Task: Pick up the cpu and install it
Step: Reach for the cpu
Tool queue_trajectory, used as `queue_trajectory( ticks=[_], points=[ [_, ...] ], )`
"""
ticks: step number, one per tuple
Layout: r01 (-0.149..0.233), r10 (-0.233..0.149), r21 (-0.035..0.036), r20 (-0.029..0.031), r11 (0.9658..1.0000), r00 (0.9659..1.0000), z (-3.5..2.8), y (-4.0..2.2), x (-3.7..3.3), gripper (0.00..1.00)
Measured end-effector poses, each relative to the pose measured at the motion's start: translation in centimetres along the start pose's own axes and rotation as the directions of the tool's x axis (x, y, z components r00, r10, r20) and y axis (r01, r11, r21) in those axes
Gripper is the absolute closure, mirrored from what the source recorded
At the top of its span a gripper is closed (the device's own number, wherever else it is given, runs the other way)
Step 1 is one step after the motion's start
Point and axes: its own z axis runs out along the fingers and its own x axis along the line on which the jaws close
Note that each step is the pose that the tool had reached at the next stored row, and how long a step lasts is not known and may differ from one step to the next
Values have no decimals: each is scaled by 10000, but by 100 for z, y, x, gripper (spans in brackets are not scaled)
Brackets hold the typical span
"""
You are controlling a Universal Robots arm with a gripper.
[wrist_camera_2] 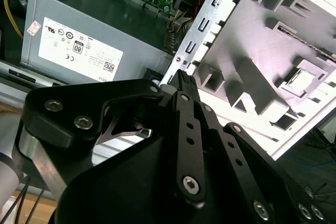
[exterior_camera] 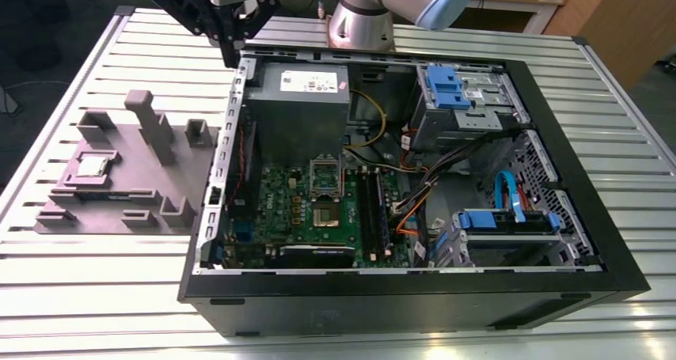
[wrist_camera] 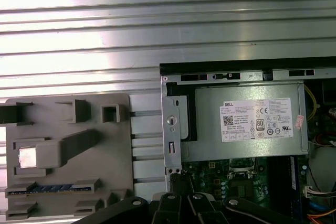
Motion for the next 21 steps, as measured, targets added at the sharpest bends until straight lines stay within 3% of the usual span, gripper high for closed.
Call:
queue_trajectory(
  ticks=[21],
  points=[
    [0, 0, 0, 0, 10000, 10000, 4, -5, 57, 89]
  ],
)
